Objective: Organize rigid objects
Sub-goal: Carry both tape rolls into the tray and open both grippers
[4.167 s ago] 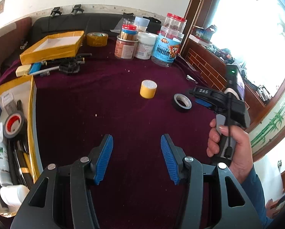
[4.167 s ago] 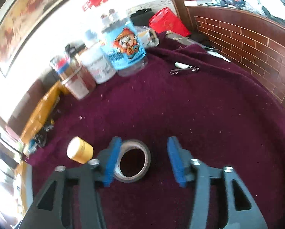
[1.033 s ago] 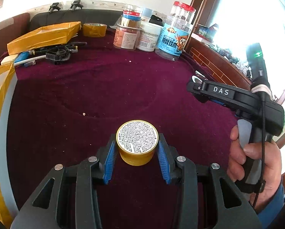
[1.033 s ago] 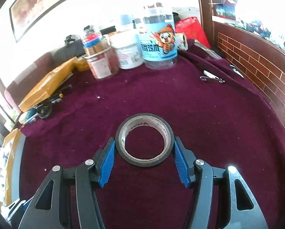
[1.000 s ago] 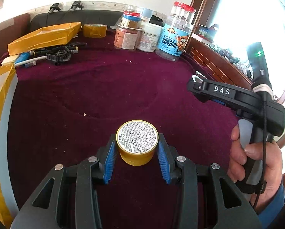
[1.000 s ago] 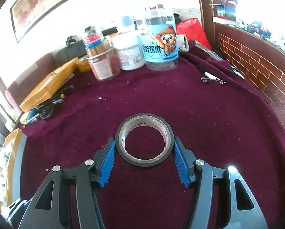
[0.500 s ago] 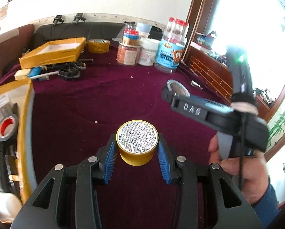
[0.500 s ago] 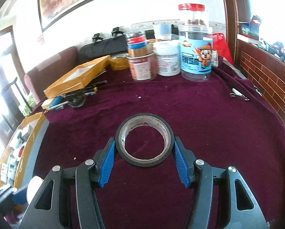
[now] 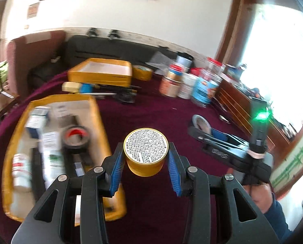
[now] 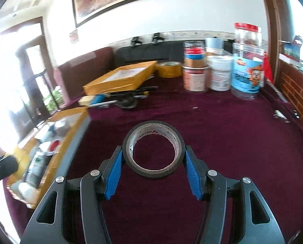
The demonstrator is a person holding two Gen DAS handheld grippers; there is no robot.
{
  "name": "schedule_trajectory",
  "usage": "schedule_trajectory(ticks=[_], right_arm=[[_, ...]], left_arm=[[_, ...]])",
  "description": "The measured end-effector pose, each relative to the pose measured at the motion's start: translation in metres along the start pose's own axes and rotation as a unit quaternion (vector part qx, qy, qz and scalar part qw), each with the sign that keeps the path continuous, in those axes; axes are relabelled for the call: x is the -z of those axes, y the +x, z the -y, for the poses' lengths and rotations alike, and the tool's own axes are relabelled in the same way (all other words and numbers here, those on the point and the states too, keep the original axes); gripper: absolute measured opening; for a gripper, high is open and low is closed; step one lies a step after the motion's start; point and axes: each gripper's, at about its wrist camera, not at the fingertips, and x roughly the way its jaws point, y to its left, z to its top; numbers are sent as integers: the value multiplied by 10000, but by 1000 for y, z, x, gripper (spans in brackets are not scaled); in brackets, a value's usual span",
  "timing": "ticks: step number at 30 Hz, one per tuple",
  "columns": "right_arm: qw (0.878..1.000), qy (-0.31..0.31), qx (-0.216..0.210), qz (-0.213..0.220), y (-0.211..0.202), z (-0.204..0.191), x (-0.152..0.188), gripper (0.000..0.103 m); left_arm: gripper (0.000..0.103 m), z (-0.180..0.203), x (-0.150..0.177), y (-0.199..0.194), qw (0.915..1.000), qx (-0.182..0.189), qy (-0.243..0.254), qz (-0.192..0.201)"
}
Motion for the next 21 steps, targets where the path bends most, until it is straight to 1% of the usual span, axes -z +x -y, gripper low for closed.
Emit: schedule_trajectory(ticks=[6, 11, 16, 21], right_arm=[[9968, -381, -683, -132, -11, -64, 9, 53], [9885, -822, -1211, -387, -11, -121, 19, 53], [9820, -1159, -1339, -661, 4, -159, 20, 53], [9765, -1218, -1478, -985, 27, -179, 17, 53]], left_arm=[[38, -70, 8, -14, 9969, -531, -580, 71], [38, -101, 18, -17, 9940, -742, -801, 40], [38, -117, 31, -10, 9931, -755, -894, -121], [38, -123, 39, -11, 9929, -792, -875, -156]])
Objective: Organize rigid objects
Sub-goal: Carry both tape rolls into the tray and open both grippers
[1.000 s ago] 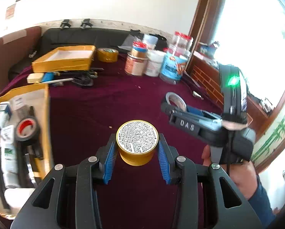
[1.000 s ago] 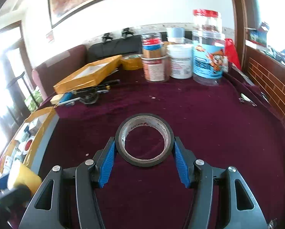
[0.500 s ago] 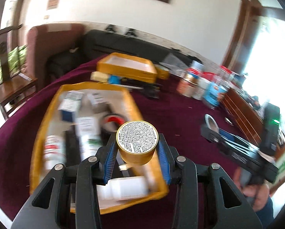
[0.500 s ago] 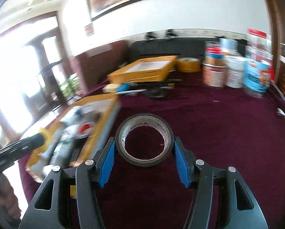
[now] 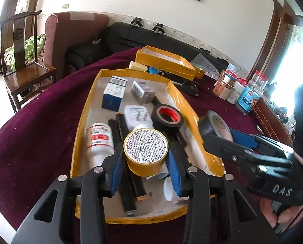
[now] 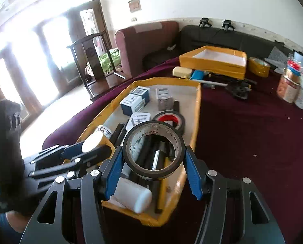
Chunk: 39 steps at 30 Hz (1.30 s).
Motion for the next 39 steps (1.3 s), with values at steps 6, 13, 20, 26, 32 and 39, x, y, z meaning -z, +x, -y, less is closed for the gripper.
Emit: schedule_trajectory(ticks=[6, 13, 20, 26, 32, 39], right_arm=[[9985, 292, -191, -429, 27, 0, -8, 53], [9968, 334, 57, -729, 45, -5, -5, 53], [9970, 177, 394, -638, 49, -10, -6, 53], [9973, 110, 385, -618, 48, -10, -4, 54], [9976, 158, 296, -614, 45, -10, -2, 54], [9977, 182, 281, -594, 42, -11, -1, 54]], left_arm=[[38, -10, 5, 1, 10000, -38, 15, -22], [38, -8, 11, 9, 9998, -65, 158, -93], [38, -7, 12, 9, 9997, -110, 232, -41], [38, -6, 14, 8, 9995, -166, 270, -25], [40, -4, 14, 8, 9993, -213, 289, -47], [45, -1, 15, 6, 9991, -228, 360, -57]])
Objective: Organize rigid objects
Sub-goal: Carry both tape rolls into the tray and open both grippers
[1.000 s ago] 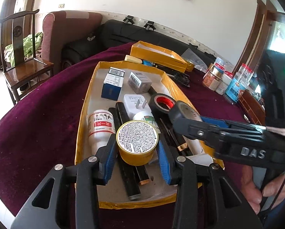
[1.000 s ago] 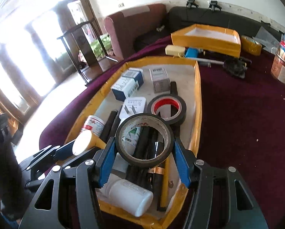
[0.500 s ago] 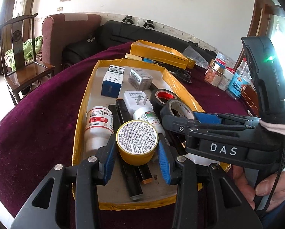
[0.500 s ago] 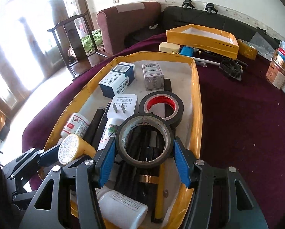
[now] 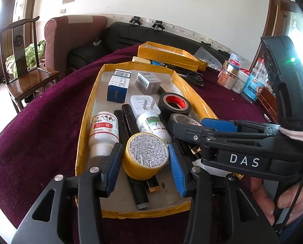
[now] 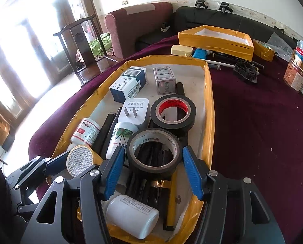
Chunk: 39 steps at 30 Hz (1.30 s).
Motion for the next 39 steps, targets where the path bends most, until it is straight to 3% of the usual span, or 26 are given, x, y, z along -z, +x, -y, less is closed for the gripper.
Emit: schedule_trajectory(ticks=[21, 39], right_arm=[[10000, 6, -64, 45, -10, -2, 11, 54], [9998, 22, -169, 104, -25, -8, 26, 54]], left_arm=[[50, 8, 4, -5, 9998, -96, 176, 28], [55, 17, 10, -14, 9980, -421, 444, 149]])
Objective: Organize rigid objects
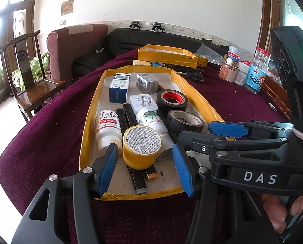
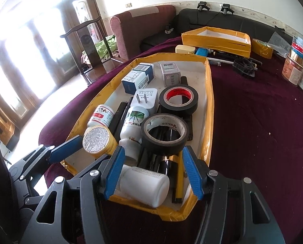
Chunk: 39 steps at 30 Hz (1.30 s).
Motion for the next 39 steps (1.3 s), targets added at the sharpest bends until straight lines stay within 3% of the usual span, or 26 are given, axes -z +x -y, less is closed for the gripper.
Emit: schedule_trajectory(ticks=[27, 33, 39], right_arm=[[9994, 70, -6, 339, -44, -11, 42, 55], [9981, 275, 30, 554, -66, -12, 63, 55], [9926, 496, 519, 976, -80, -11, 92, 55]], left_arm=[[64, 25, 21, -39, 9974, -330, 520, 371], [83, 25, 32, -57, 9969, -286, 483, 548], [87, 14, 42, -59, 9966, -595, 343, 457]])
